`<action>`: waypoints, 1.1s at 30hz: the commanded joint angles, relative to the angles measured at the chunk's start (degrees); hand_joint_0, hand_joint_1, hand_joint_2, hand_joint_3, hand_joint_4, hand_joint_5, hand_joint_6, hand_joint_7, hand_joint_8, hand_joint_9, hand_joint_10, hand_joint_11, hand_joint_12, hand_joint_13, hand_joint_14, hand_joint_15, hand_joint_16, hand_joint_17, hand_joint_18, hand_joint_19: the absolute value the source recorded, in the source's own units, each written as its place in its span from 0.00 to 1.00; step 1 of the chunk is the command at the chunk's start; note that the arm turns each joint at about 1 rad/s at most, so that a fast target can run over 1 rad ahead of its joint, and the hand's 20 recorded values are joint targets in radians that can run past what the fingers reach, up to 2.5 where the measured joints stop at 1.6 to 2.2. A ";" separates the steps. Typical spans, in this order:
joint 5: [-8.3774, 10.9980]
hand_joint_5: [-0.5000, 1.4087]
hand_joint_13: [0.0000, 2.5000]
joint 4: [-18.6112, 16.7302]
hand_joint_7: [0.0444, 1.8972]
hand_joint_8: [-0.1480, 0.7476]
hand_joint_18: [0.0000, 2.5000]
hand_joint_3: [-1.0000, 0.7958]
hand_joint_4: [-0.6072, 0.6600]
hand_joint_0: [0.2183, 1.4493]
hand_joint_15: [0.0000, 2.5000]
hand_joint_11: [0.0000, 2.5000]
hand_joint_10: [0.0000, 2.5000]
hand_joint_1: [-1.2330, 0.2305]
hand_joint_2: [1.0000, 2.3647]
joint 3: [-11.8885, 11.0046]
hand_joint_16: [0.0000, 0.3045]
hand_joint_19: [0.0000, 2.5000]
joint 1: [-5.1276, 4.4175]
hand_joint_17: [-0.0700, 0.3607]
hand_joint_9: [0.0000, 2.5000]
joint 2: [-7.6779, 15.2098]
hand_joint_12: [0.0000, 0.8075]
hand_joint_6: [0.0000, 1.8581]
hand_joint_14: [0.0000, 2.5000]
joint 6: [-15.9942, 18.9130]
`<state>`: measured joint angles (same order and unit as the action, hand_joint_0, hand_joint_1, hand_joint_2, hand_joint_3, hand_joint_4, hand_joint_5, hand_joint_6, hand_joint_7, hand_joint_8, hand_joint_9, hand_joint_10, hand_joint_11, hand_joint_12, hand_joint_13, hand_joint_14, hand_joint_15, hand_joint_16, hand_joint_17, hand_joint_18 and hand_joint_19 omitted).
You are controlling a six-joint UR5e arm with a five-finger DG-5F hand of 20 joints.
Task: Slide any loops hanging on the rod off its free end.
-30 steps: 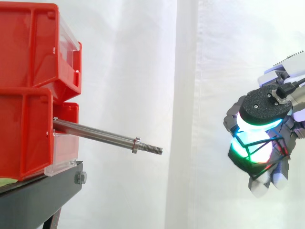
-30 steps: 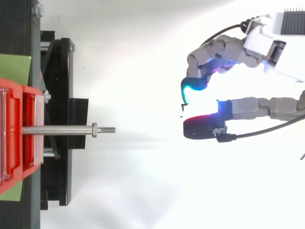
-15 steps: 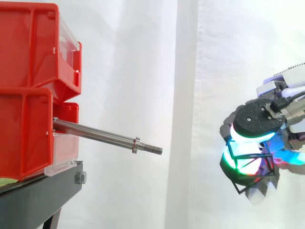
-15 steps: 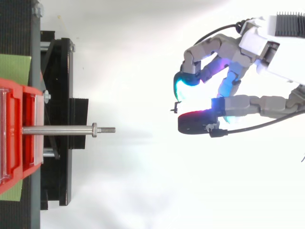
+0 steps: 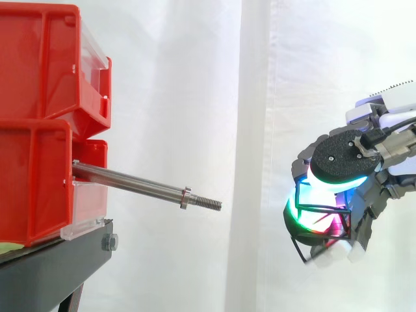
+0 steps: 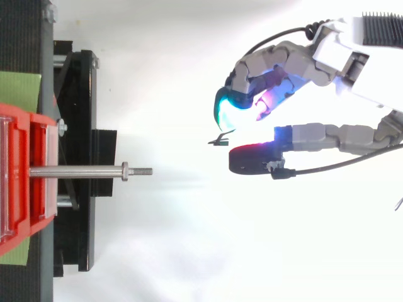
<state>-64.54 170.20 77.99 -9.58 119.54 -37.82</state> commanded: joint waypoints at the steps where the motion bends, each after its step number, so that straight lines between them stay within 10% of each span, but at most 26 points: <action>1: -0.23 0.15 0.31 -0.05 0.51 0.65 0.34 0.43 0.66 0.36 0.04 0.00 0.00 0.41 0.01 0.06 0.18 0.13 0.18 0.45 0.28 0.08 0.45 0.47 0.00 -4.28; 3: -0.85 0.15 0.30 0.39 0.51 0.64 0.33 0.43 0.66 0.36 0.04 0.00 0.00 0.41 0.01 0.06 0.18 0.14 0.44 0.45 0.25 -0.01 0.46 0.47 0.00 -13.51; 18: -2.34 0.15 0.26 -0.13 0.51 0.56 0.30 0.43 0.65 0.36 0.03 0.00 0.00 0.40 0.01 0.06 0.18 0.13 0.44 0.45 0.15 -0.01 0.44 0.47 0.00 -14.91; 24: -3.57 0.15 0.36 -0.13 0.52 0.72 0.31 0.42 0.68 0.36 0.05 0.18 0.00 0.41 0.02 0.06 0.18 0.13 0.18 0.45 0.56 -0.01 0.47 0.47 0.00 -17.90; 33: -3.75 0.15 0.45 -0.40 0.55 0.75 0.34 0.41 0.73 0.35 0.08 0.32 0.01 0.42 0.01 0.06 0.19 0.12 0.27 0.46 0.73 -0.01 0.45 0.46 0.00 -18.08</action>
<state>-68.27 169.85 78.03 -9.33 119.53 -55.90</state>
